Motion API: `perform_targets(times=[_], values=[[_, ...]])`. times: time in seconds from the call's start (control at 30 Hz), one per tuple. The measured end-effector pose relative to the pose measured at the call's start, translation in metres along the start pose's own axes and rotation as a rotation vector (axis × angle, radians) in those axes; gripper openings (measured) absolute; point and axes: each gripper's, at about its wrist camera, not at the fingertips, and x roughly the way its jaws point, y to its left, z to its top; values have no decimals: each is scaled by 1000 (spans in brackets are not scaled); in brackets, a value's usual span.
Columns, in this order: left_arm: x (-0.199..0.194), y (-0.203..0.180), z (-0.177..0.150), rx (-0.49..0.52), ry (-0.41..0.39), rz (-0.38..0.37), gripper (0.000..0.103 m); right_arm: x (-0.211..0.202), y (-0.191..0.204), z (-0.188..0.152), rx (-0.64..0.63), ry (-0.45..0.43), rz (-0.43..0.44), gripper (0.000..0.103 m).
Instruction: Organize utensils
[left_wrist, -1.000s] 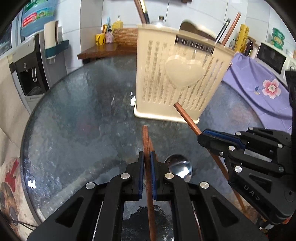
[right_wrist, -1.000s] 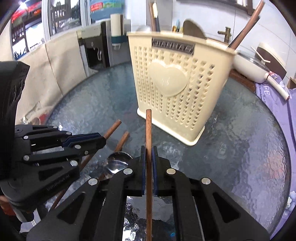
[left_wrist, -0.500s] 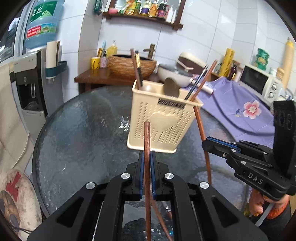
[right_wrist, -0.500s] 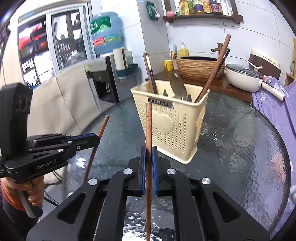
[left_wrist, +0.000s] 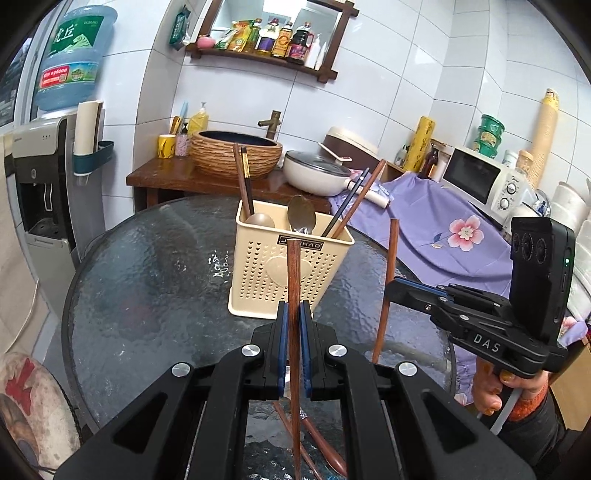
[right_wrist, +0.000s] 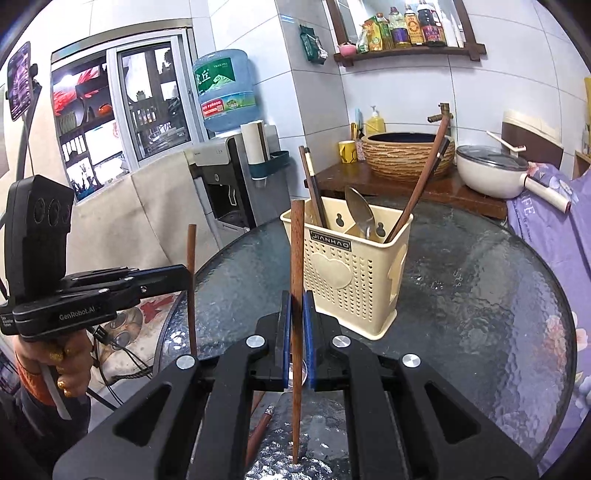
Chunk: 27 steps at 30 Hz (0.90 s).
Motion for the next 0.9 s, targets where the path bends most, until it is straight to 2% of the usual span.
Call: perform_targets(times=[0.3,0.57,0.7,0.83,0.9], values=[[-18,-3,12,42,-27,-9,6,-14,11,12,-38,-26,-4,7],[-29,-16,42,109,-75,-4,6,-26,16,36,-42,-94,-20,7],[-31,-25,69,128,-111,-9,6,-29,15,59,-30,-148,-41,7],[-34,-31,108,121,-137,-37,6,-36,12,97,-13,-216,-71,7],[-36,-33,134,117,-170,-24,0,-38,12,113,-10,-239,-80,7]])
